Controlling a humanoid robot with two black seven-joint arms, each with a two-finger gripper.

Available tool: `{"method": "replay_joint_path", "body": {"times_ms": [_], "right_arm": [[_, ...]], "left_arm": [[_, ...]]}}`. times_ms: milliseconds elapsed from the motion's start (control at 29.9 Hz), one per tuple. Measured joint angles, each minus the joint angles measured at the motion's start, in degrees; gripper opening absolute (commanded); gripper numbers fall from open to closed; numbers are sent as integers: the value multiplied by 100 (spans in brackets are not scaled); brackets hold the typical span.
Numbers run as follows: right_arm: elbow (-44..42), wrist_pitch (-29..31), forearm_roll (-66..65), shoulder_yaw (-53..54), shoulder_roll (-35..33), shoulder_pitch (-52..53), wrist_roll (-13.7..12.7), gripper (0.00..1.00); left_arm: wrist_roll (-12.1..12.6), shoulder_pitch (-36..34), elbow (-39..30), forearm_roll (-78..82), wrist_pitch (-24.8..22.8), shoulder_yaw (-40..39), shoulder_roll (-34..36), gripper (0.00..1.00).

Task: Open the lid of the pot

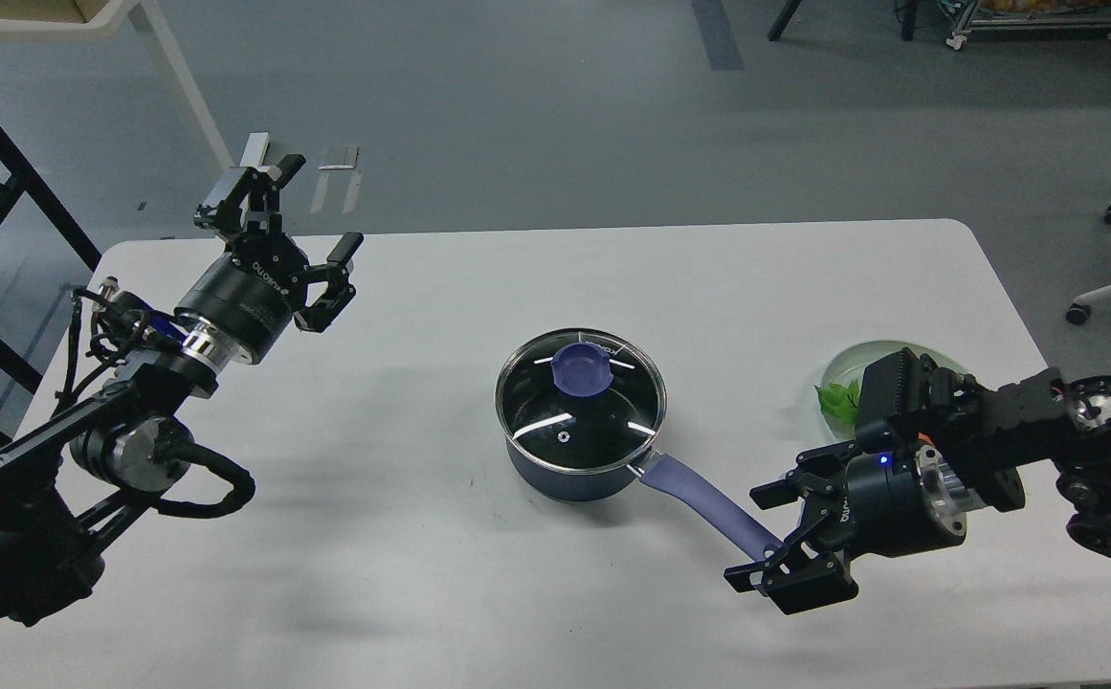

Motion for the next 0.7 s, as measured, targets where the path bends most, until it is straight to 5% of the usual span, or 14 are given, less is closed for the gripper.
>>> {"method": "replay_joint_path", "body": {"times_ms": [334, 702], "right_arm": [[-513, 26, -192, -13, 537, -35, 0, 67], [-612, 26, -277, -17, 551, -49, -1, 50]], "left_arm": [[-1, 18, -1, -1, 0, -11, 26, 99], [-20, 26, 0, 0, 2, -13, 29, 99]]}}
